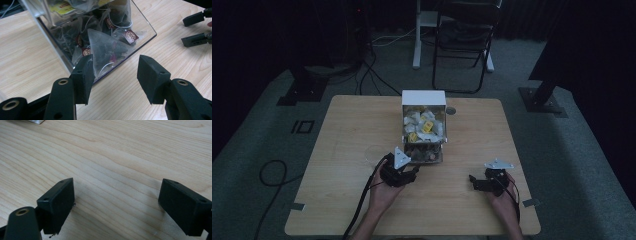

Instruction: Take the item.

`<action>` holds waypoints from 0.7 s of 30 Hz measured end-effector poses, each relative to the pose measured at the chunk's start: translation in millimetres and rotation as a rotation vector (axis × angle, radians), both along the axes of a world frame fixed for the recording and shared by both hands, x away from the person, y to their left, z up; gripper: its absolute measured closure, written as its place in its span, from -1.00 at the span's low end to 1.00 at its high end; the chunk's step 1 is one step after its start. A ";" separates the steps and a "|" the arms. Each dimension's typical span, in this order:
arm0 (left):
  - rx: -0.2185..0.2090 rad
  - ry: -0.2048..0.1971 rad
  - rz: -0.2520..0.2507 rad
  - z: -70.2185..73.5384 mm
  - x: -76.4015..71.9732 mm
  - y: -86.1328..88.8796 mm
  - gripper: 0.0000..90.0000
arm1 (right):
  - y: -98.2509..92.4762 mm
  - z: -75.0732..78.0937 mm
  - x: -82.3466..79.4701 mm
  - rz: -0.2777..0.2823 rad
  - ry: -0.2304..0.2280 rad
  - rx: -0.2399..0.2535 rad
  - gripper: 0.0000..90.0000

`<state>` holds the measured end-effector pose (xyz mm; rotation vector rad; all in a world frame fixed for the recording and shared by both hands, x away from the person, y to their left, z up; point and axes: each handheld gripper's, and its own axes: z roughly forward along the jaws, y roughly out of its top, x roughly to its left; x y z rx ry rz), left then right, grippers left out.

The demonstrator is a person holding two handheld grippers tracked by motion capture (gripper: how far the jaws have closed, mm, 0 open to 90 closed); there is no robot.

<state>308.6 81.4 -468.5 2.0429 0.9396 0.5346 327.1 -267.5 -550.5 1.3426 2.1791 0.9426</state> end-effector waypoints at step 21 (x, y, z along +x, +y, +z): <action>0.009 0.024 -0.017 -15.8 11.0 -18.4 0.06 | 0.0 0.0 0.0 0.000 0.000 0.000 -0.71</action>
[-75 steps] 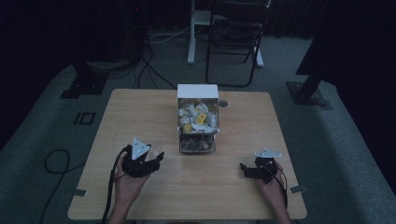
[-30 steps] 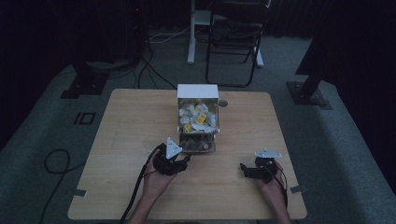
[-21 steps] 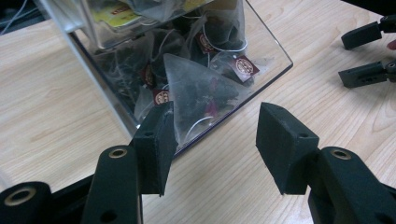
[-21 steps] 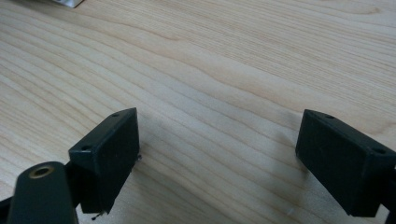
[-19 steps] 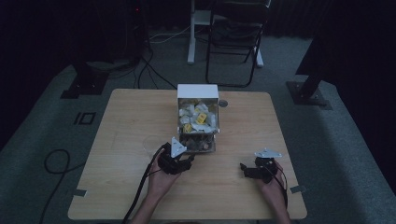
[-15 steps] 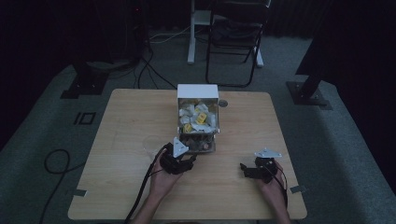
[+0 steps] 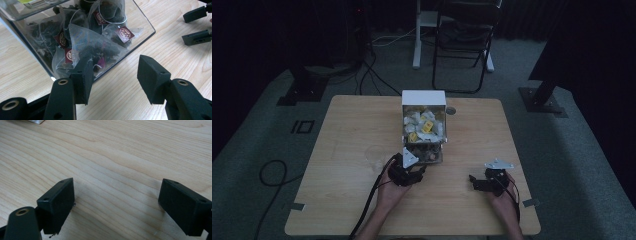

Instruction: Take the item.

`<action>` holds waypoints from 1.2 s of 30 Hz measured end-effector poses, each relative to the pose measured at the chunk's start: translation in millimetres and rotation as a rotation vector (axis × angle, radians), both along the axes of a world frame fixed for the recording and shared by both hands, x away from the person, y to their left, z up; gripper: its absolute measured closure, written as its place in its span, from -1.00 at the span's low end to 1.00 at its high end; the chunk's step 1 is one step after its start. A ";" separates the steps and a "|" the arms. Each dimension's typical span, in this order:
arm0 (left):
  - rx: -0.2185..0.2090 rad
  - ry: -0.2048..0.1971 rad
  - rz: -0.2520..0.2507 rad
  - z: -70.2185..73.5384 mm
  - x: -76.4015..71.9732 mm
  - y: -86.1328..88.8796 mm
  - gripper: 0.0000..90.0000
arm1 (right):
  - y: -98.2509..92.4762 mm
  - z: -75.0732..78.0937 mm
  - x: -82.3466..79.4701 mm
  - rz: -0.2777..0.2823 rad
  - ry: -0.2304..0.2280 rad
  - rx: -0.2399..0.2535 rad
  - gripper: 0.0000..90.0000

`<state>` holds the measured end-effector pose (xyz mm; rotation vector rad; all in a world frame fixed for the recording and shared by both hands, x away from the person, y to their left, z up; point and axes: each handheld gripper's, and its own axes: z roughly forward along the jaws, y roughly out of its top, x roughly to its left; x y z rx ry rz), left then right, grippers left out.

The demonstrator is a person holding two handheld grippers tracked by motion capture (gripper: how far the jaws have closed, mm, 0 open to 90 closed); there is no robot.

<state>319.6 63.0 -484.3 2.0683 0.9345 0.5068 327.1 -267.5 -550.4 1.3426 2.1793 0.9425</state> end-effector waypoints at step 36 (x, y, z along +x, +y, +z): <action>-0.037 0.019 -0.017 -5.2 -19.0 4.3 0.08 | 0.0 0.0 0.0 0.000 0.000 0.000 -0.71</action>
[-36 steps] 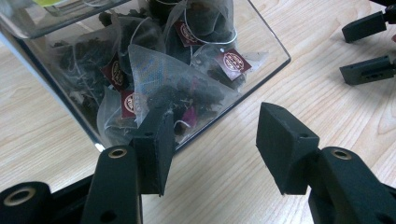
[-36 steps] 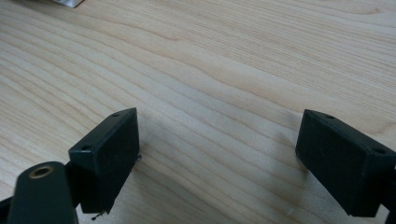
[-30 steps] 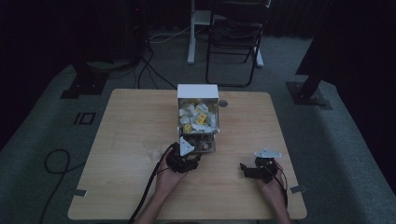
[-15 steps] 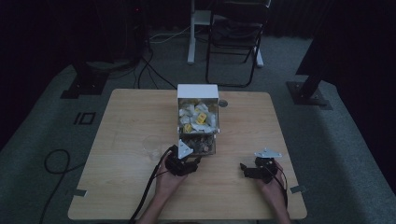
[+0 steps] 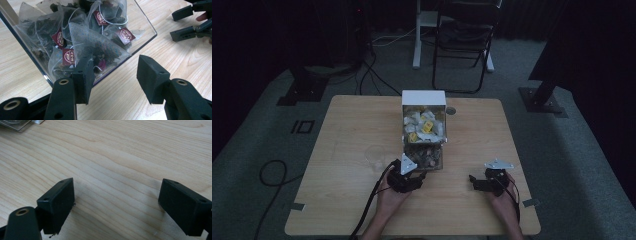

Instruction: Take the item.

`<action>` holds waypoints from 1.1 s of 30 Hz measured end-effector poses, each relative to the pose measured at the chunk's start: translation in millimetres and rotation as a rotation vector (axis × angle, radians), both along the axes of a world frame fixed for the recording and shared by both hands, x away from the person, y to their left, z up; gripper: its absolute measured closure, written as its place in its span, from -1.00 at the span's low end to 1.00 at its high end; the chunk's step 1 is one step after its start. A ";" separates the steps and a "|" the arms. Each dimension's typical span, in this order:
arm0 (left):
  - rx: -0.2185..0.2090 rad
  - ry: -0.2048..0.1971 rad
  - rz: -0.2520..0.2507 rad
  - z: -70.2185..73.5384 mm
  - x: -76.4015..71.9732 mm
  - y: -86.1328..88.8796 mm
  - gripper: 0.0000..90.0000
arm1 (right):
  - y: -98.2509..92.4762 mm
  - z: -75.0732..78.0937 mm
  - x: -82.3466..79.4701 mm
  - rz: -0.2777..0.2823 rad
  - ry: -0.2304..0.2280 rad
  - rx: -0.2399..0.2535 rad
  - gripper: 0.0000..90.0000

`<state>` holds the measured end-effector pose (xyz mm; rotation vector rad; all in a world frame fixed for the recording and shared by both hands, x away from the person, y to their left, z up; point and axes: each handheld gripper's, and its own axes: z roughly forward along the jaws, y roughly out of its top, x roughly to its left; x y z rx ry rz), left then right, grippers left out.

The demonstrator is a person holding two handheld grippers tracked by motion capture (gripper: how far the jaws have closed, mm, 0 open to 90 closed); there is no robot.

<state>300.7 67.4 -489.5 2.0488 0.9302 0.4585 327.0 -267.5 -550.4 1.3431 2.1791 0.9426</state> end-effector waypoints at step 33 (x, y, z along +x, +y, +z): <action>-0.022 -0.046 0.088 12.5 21.4 0.3 0.08 | 0.0 0.0 0.0 0.000 0.000 0.000 -0.71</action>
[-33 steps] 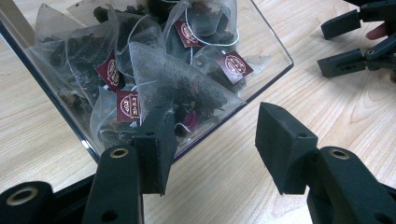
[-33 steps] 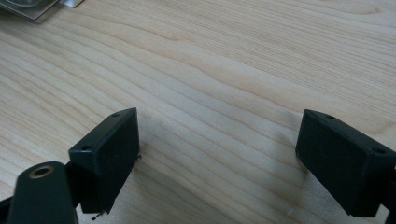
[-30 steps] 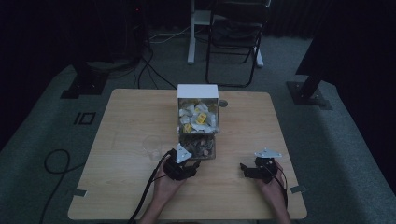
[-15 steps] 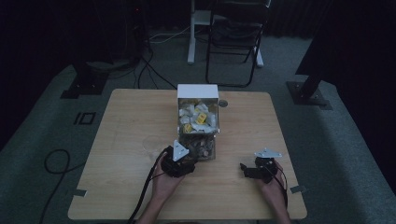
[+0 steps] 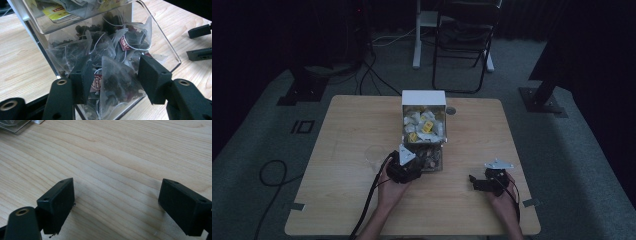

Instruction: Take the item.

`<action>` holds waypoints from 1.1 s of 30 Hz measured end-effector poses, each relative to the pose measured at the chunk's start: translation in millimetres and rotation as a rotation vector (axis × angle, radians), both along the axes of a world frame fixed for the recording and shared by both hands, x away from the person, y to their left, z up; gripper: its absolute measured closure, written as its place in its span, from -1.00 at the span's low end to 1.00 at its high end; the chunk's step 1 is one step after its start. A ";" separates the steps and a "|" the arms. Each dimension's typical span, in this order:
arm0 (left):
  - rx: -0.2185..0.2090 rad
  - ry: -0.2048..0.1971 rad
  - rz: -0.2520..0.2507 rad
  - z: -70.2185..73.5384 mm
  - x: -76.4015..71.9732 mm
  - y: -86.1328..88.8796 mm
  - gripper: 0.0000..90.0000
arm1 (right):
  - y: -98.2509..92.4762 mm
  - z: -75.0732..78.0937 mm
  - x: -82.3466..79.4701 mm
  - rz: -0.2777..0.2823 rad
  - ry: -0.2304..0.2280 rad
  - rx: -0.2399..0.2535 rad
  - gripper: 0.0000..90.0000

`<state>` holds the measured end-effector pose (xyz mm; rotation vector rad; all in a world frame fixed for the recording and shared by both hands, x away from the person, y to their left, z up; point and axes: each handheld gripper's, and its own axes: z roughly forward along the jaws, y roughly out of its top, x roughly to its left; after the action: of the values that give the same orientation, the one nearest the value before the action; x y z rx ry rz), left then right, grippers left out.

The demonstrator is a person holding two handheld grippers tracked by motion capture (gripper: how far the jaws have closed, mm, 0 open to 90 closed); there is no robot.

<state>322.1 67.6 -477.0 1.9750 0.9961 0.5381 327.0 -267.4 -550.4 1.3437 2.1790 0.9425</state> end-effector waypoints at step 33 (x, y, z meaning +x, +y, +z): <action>-0.058 0.013 -0.063 12.1 -4.6 8.3 1.00 | 0.0 0.0 0.0 0.000 0.000 0.000 -0.71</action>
<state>317.5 75.9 -464.9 1.9536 0.9439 0.4577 327.0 -267.4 -550.4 1.3434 2.1792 0.9426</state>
